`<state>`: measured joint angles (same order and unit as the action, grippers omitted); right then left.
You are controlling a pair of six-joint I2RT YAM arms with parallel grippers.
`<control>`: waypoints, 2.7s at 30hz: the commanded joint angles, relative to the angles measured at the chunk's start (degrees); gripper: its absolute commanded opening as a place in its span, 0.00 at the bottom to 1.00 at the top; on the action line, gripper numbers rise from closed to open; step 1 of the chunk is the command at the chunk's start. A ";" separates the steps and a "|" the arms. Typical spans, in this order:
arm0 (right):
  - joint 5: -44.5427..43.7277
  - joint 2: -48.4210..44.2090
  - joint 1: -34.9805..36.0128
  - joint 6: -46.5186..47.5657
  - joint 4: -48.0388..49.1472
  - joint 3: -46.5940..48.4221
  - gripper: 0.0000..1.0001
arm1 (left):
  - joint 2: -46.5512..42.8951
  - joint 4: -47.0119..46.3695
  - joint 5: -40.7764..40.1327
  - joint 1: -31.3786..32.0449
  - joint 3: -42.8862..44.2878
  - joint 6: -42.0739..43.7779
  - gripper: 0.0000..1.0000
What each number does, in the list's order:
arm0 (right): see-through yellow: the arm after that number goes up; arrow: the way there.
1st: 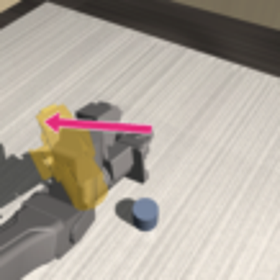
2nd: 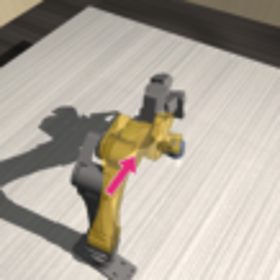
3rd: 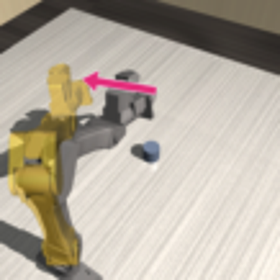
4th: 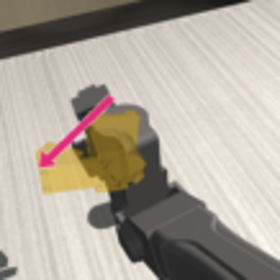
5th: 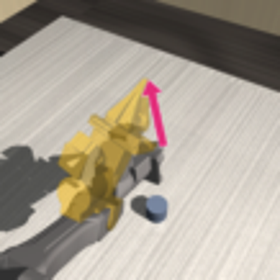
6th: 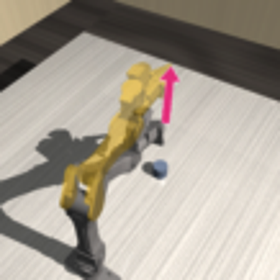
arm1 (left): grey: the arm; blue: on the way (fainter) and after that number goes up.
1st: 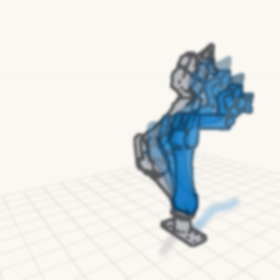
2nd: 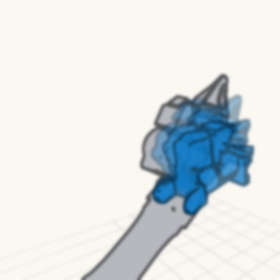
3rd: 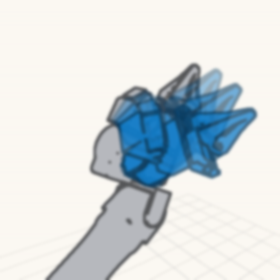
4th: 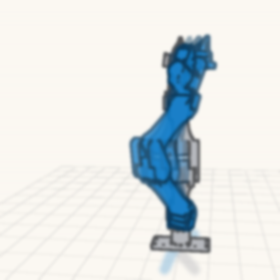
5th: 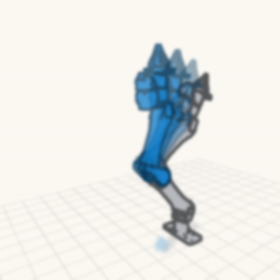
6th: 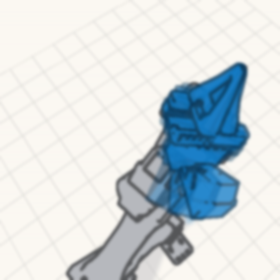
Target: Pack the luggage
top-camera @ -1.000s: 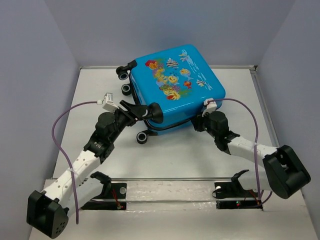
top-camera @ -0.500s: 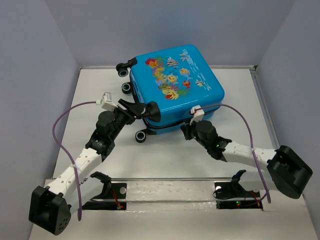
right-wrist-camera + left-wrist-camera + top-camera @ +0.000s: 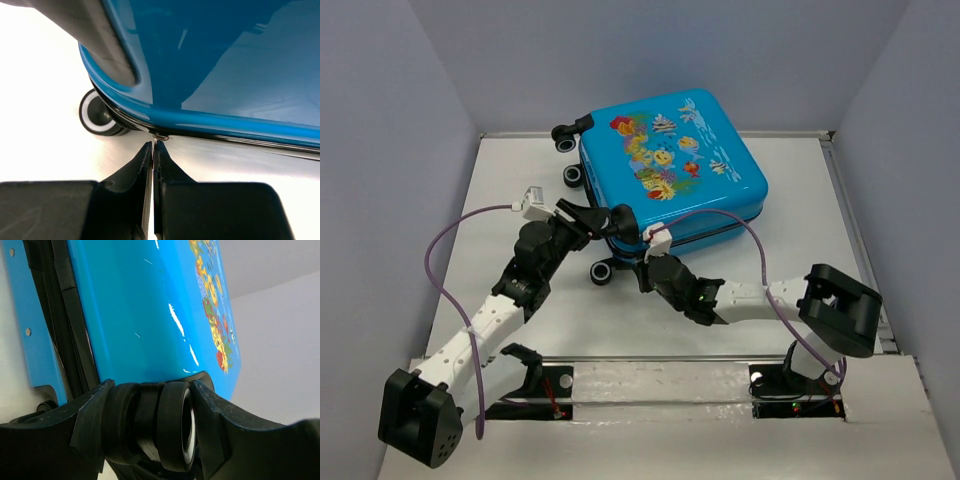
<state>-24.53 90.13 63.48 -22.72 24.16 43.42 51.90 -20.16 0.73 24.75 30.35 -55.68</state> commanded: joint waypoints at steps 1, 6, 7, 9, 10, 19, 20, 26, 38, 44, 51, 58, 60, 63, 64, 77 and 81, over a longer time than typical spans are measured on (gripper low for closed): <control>8.08 1.37 6.65 -1.10 5.79 4.31 0.07 | -0.92 3.08 -1.44 0.91 5.93 11.28 0.06; 7.04 -1.53 8.06 0.40 7.12 2.11 0.07 | 0.92 10.50 3.73 0.56 13.68 18.59 0.06; 7.22 -1.01 8.06 0.31 8.34 1.93 0.07 | 2.40 10.93 4.71 0.47 14.29 19.11 0.06; 8.01 0.74 8.06 0.22 10.37 2.28 0.07 | 4.43 11.81 9.43 0.47 15.35 19.82 0.06; 8.79 3.28 8.06 -0.04 11.07 2.89 0.07 | 5.74 12.68 10.59 0.47 16.31 20.17 0.06; 3.45 7.35 15.26 3.39 13.10 8.70 0.07 | 15.07 22.10 18.08 0.47 26.16 27.03 0.06; 3.35 7.26 15.27 2.43 13.45 8.27 0.07 | 15.07 21.84 17.90 0.47 26.08 26.94 0.06; -0.42 4.81 15.27 -1.36 15.12 2.73 0.07 | 16.74 21.22 22.47 0.91 23.62 26.41 0.08; -7.63 -12.78 15.27 -13.40 6.85 -14.94 0.07 | 26.92 6.28 23.52 12.59 22.37 16.92 0.16; -11.49 -10.23 17.11 -11.74 15.91 -15.47 0.07 | 38.88 11.89 24.76 16.82 39.77 19.20 0.23; -16.78 -1.01 18.96 -7.08 29.88 -14.68 0.07 | 44.78 14.79 24.85 17.70 48.39 19.55 0.26; -16.25 -7.94 18.96 -13.57 22.77 -20.38 0.07 | 34.08 27.63 3.93 11.30 48.33 31.42 0.58; -15.37 -11.35 18.96 -14.02 22.16 -23.11 0.07 | 29.68 28.07 2.61 2.88 44.55 32.65 0.64; -15.37 -15.50 18.96 -13.58 19.87 -24.87 0.07 | 25.72 28.42 1.04 -7.42 40.76 37.03 0.68; -15.11 -16.38 18.96 -13.23 19.61 -25.13 0.07 | 25.71 28.95 0.07 -8.48 40.67 39.31 0.70; -12.20 -24.91 18.96 -12.35 15.92 -30.15 0.07 | 30.18 24.73 7.07 -15.79 38.12 58.75 0.88; -11.50 -26.93 18.96 -12.26 14.78 -31.11 0.07 | 33.79 24.65 12.01 -15.88 40.40 61.48 0.92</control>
<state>-40.64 65.28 80.99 -34.33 39.64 13.30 83.40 7.88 6.44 8.58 68.95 0.25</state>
